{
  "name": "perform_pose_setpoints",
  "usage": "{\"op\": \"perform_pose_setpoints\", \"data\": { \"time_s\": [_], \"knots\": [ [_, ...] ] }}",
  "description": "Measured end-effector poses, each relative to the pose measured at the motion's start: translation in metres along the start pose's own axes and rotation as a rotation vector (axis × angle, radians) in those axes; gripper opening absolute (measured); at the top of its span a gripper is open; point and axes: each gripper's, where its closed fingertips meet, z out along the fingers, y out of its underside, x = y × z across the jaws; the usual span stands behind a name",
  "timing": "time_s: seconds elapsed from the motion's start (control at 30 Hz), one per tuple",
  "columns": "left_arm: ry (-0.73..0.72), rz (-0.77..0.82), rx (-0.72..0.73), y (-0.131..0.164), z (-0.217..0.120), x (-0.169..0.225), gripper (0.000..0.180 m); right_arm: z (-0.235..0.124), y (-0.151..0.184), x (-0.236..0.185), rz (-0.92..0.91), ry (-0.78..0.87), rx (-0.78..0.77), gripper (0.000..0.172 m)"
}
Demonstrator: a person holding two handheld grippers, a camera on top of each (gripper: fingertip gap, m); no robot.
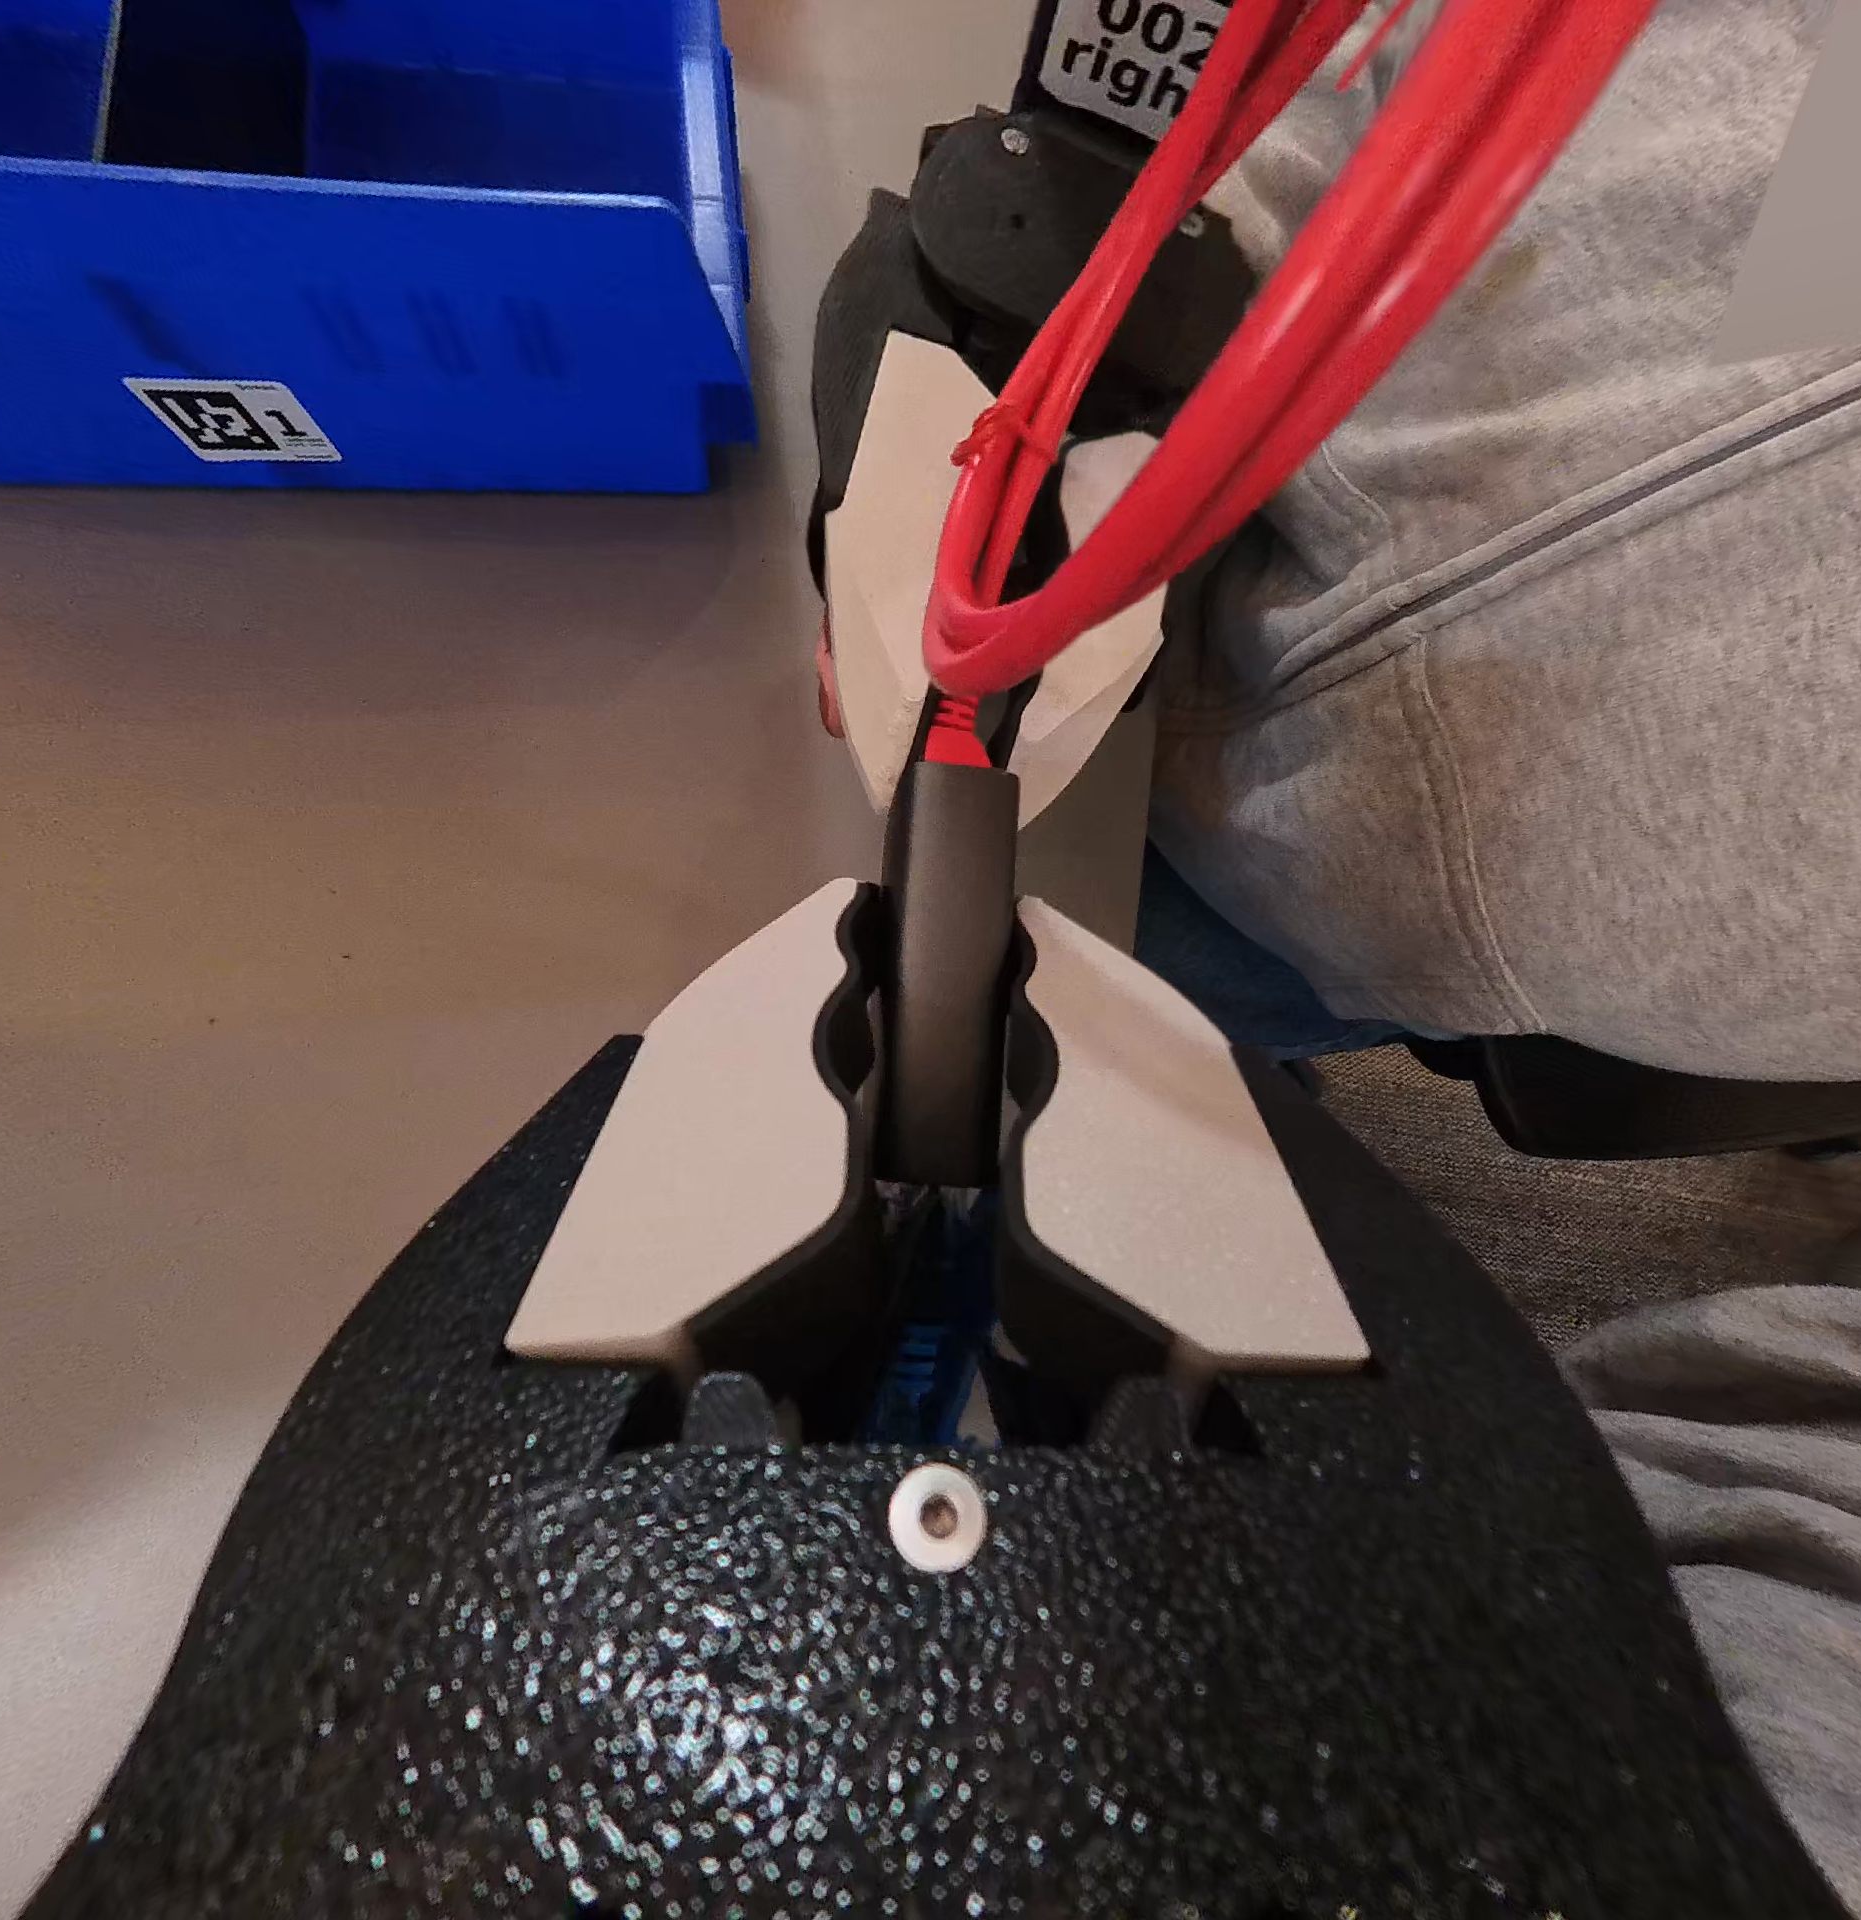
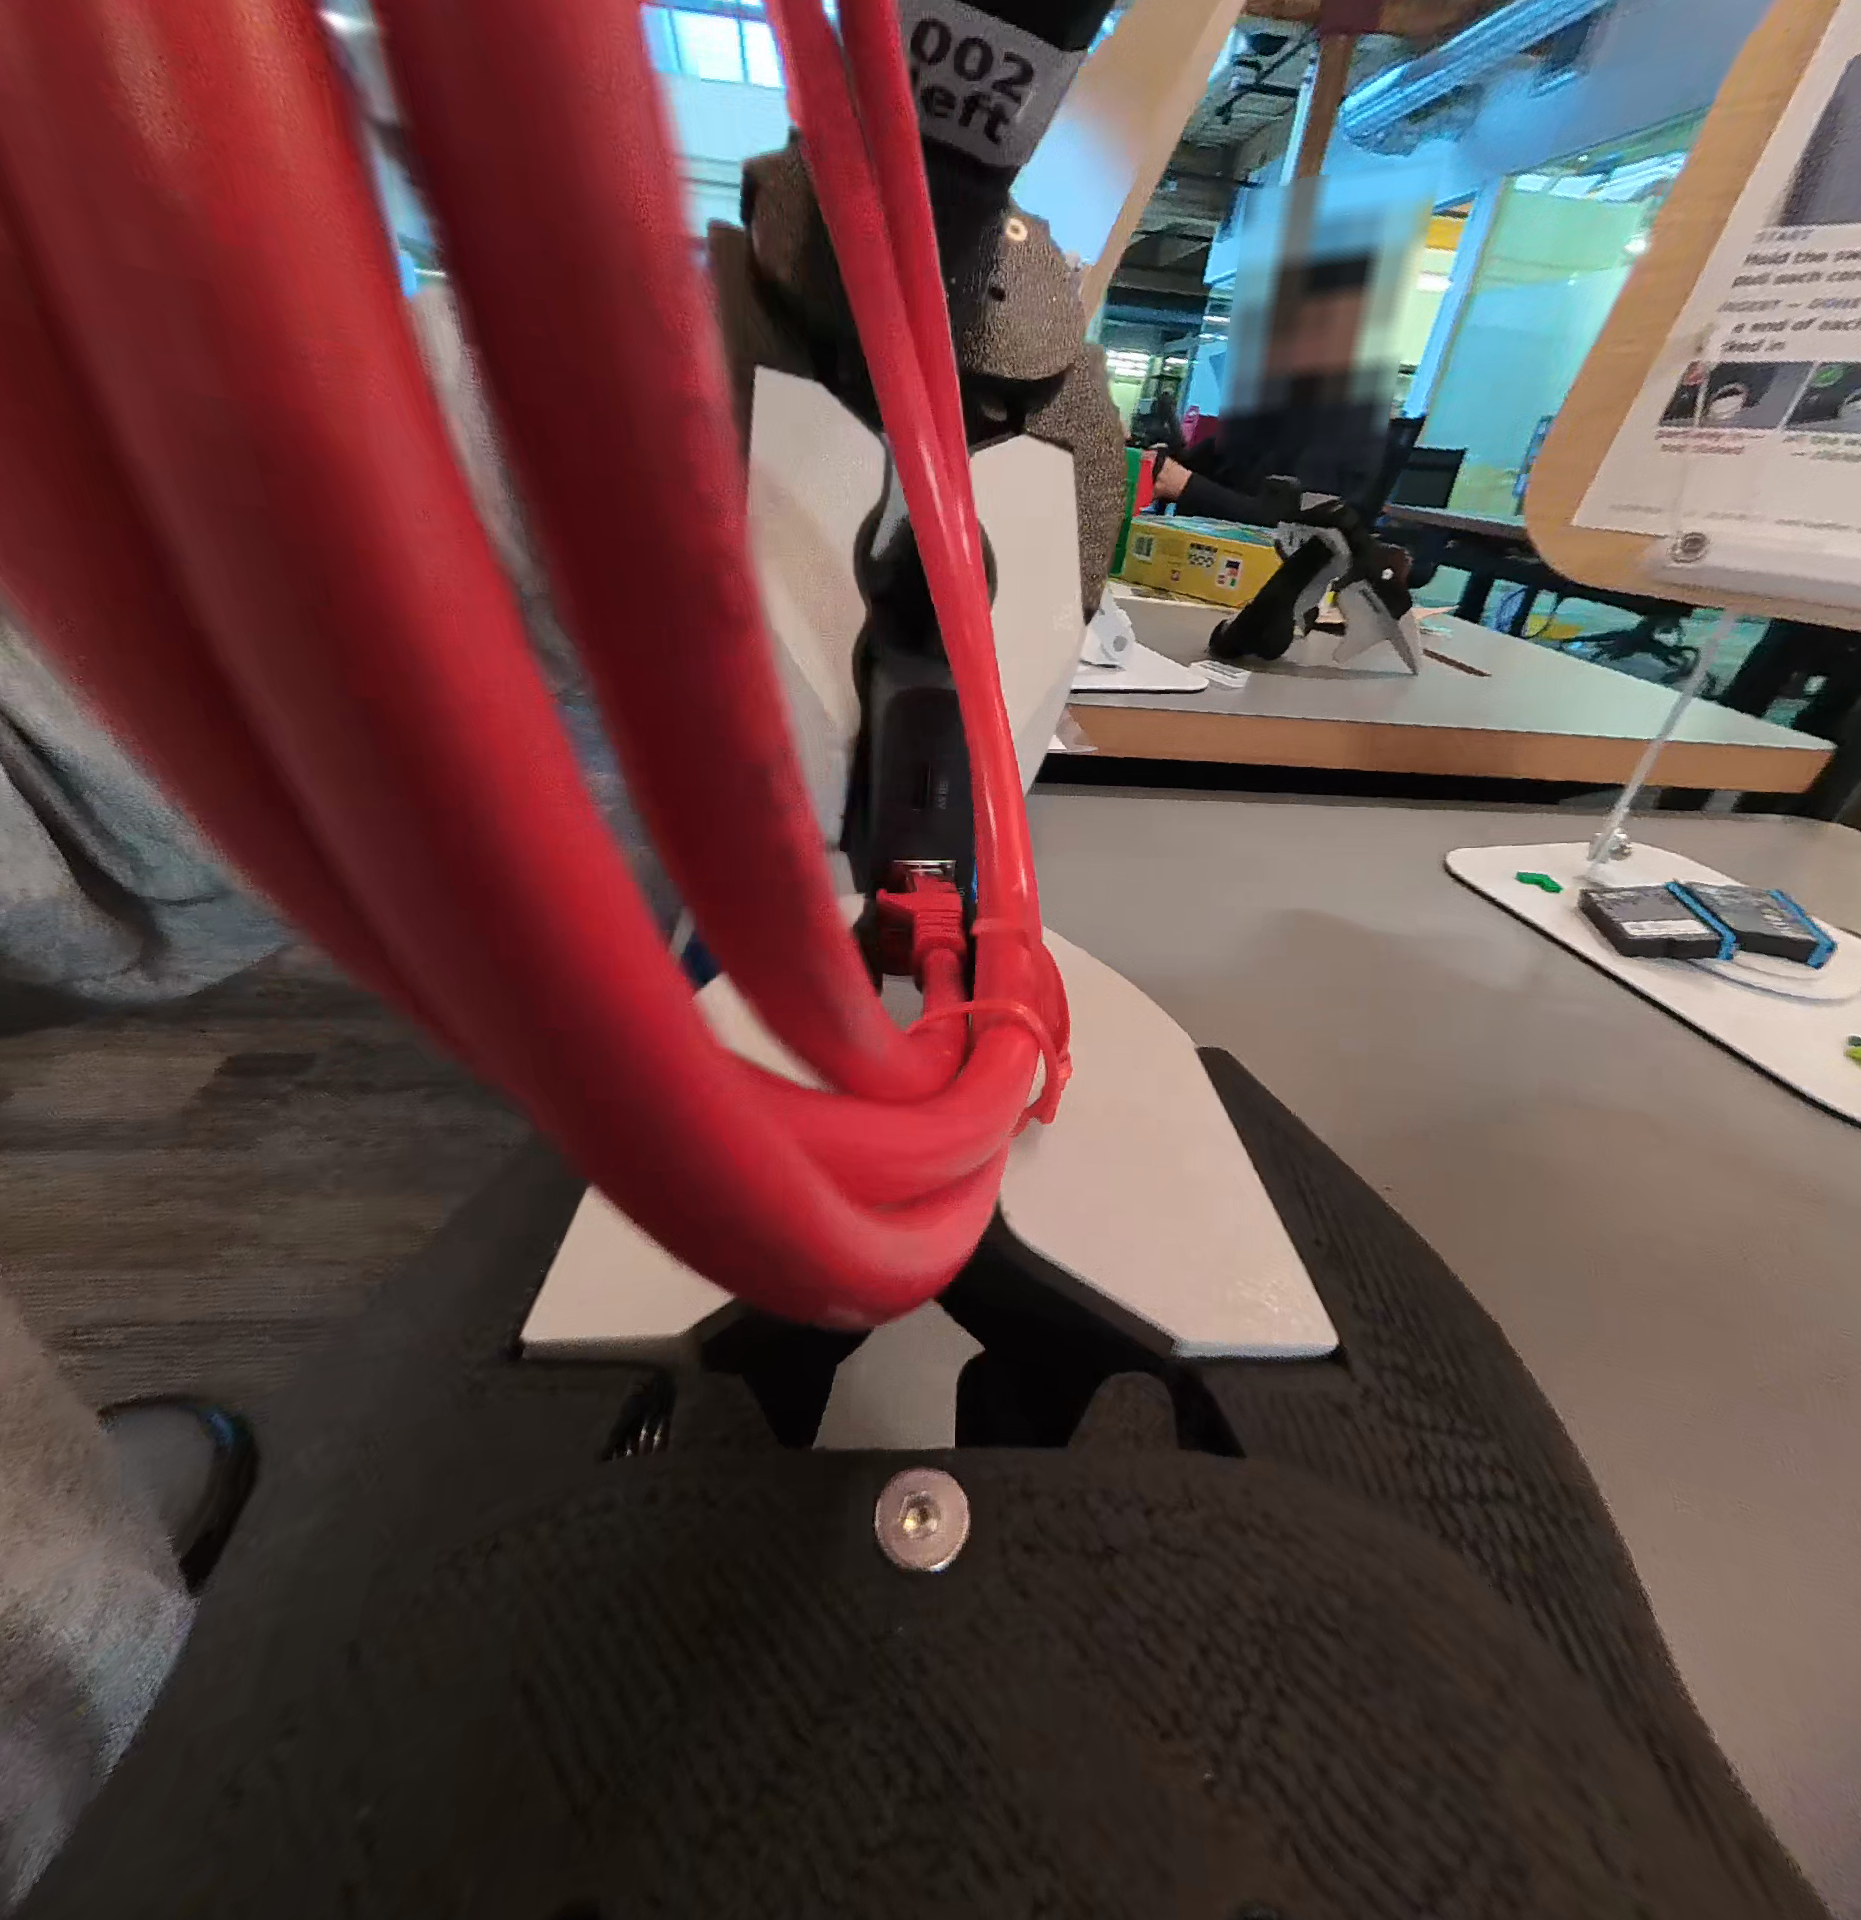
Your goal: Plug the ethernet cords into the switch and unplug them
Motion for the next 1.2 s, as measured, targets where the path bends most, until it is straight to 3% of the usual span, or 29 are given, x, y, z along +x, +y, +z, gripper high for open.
{"op": "perform_pose_setpoints", "data": {
  "time_s": [0.03, 0.17, 0.3, 0.33, 0.43, 0.57, 0.63, 0.9, 1.2],
  "knots": [
    [0.001, 0.001, 0.003, 0.0, 0.0, 0.0, 0.022, 0.0, -0.001, -0.001, 0.004, 0.0, 0.006, 0.011],
    [0.005, 0.018, 0.076, -0.005, 0.0, -0.001, 0.021, -0.004, -0.006, 0.003, 0.154, -0.058, 0.046, 0.011],
    [-0.181, 0.075, 0.154, -0.014, 0.003, -0.017, 0.029, -0.006, -0.006, 0.013, 0.195, -0.02, 0.054, 0.011],
    [-0.257, 0.088, 0.161, -0.016, 0.004, -0.022, 0.037, -0.006, -0.006, 0.015, 0.208, -0.01, 0.057, 0.011],
    [-0.555, 0.196, 0.068, -0.013, 0.007, -0.039, 0.084, -0.006, -0.006, 0.022, 0.263, 0.013, 0.066, 0.011],
    [-0.946, 0.407, -0.141, -0.007, 0.009, -0.059, 0.107, -0.006, -0.005, 0.024, 0.293, 0.031, 0.061, 0.011],
    [-1.067, 0.477, -0.235, -0.003, 0.006, -0.065, 0.11, -0.005, -0.005, 0.025, 0.296, 0.04, 0.057, 0.011],
    [-1.361, 0.707, -0.299, -0.008, -0.005, -0.067, 0.104, -0.007, -0.007, 0.029, 0.359, 0.06, 0.056, 0.012],
    [-1.482, 0.804, -0.454, -0.009, -0.011, -0.074, 0.107, -0.009, -0.009, 0.025, 0.429, -0.016, 0.057, 0.012]
  ]
}}
